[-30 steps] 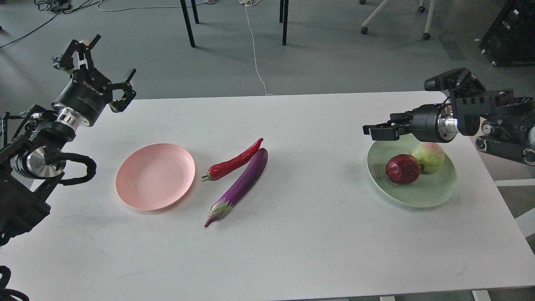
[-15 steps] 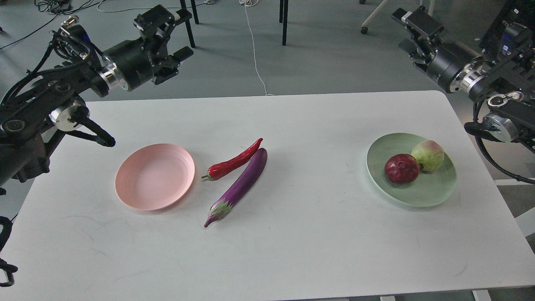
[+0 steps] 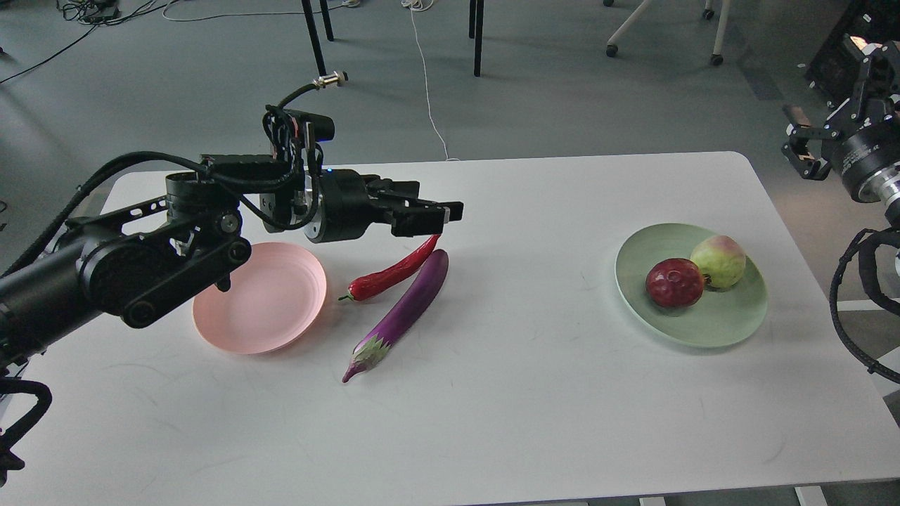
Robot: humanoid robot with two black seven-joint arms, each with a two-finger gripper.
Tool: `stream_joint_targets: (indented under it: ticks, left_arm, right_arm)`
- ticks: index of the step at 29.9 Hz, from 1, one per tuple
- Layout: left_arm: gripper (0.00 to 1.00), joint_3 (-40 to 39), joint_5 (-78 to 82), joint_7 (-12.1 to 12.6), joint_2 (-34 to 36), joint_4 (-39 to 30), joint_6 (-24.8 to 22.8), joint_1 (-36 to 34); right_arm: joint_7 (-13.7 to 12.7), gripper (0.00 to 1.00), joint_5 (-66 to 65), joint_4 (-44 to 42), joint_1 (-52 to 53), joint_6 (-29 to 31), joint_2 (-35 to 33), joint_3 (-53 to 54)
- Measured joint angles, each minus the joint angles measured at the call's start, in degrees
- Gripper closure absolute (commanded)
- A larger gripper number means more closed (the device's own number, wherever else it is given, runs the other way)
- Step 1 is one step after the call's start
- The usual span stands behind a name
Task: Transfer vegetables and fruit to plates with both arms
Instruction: 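Lower the left gripper onto the purple eggplant and grasp it, then lift the eggplant with the left gripper and set it on the pink plate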
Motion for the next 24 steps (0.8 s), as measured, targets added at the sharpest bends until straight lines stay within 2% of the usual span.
stream_joint_targets:
  ticks: [4,7,9,13,16,24]
  left_arm:
    - [0.02,8.71,11.57,-0.08,-1.58,0.57,5.44,0.05]
    - [0.03,14.02,16.20,0.19,-1.93,1.24,7.43,0.05]
    - [0.07,15.87,17.29,0.61,-1.99,1.50,7.91,0.08]
    - [0.12,17.84,17.70,4.27,-2.06,2.90,8.01,0.71]
    - [0.14,18.20,17.53,6.09,-2.67,4.40,8.01,0.99]
    - [0.41,18.32,17.64,6.35,-3.85,5.24,7.84,2.58]
  right_arm:
    - [1.25,0.01,1.71,1.47,-5.71,2.99,0.68,5.18]
    - [1.49,0.01,1.77,1.70,-8.13,5.42,1.12,7.83]
    - [1.55,0.01,1.74,1.56,-8.71,6.81,1.14,8.59]
    - [1.56,0.01,1.65,1.28,-8.95,8.20,0.49,8.93]
    - [1.56,0.01,1.56,1.28,-8.97,8.48,0.07,8.95]
    - [1.56,0.01,1.22,1.63,-8.98,8.99,-0.01,8.59]
